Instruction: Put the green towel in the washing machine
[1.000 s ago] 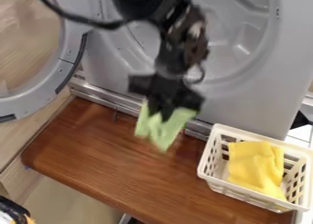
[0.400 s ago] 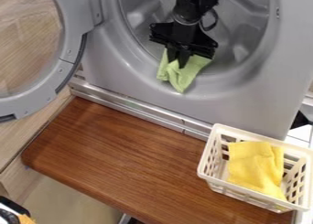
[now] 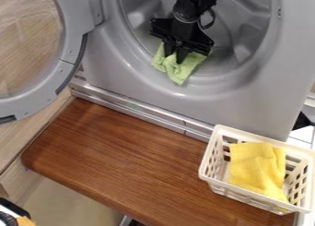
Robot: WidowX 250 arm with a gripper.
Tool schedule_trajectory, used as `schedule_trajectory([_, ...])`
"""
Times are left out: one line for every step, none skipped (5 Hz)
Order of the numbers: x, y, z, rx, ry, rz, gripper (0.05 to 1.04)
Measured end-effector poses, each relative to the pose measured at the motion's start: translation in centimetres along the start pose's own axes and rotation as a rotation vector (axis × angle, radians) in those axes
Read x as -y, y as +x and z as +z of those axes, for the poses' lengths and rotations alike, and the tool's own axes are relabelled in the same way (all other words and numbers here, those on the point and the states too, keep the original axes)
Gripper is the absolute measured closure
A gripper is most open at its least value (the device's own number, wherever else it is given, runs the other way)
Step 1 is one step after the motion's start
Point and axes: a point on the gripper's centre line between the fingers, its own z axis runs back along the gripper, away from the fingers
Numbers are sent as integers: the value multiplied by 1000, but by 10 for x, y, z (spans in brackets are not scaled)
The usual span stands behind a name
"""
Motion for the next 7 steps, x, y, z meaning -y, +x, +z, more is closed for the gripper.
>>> schedule_trajectory([1, -6, -7, 8, -49, 6, 446])
schedule_trajectory([-2, -4, 1, 40, -51, 19, 155])
schedule_trajectory([-3, -3, 11, 69, -60, 37, 79])
schedule_trajectory([4, 2, 31, 106, -106, 83, 83])
schedule_trajectory([16, -3, 46, 110, -160, 121, 83])
schedule_trajectory([32, -19, 53, 74, -187, 119, 83])
schedule_trajectory([52, -45, 59, 36, -211, 86, 83])
